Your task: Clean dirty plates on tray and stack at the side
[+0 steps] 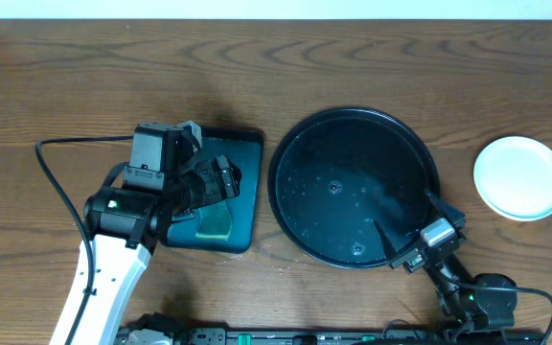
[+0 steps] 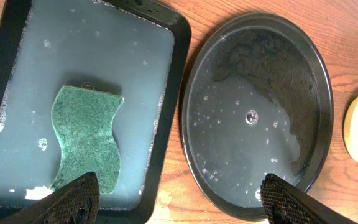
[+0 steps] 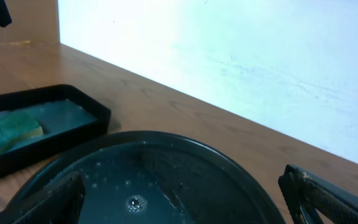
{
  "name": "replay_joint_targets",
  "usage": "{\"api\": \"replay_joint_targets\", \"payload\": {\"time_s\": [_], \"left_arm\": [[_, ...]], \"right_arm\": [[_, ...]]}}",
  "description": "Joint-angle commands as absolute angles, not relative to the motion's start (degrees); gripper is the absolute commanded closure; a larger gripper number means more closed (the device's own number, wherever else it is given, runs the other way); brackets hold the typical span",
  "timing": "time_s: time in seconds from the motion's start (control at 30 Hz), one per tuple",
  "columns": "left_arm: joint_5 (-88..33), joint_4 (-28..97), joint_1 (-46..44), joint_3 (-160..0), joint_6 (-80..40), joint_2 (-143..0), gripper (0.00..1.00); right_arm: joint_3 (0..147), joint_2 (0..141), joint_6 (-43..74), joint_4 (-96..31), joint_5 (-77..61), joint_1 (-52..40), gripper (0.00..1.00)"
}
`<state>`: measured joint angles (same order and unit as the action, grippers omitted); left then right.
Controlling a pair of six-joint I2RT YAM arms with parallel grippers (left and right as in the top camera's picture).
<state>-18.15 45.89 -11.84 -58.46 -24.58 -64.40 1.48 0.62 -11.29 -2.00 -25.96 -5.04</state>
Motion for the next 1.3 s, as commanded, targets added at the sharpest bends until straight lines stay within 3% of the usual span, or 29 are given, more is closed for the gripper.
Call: {"api": "replay_joint_targets", "payload": {"time_s": [0.0, 0.67, 0.87, 1.07, 1.27], "left_arm": [[-18.83, 46.0, -11.64, -59.81, -24.01, -64.36, 0.16], [-18.65, 46.02, -11.64, -59.81, -23.81, -63.9, 0.16], [-12.75, 47.81, -11.57, -58.06, -21.02, -58.08, 0.16], [-4.78, 35.4, -10.2, -50.0, -20.84, -46.89, 0.16], [-4.43, 18.35, -3.4, -35.0, -18.41, -30.48, 0.16]], "right_arm": [[0.3, 0.27, -11.86, -2.17, -25.93, -4.71, 0.01], [0.32, 0.3, -11.88, -2.33, -25.96, -4.71, 0.01], [0.32, 0.27, -11.86, -2.33, -25.93, -4.71, 0.01], [0.32, 0.27, -11.86, -2.33, -25.96, -4.71, 0.01], [0.32, 0.27, -11.86, -2.33, -25.93, -4.71, 0.01]]}}
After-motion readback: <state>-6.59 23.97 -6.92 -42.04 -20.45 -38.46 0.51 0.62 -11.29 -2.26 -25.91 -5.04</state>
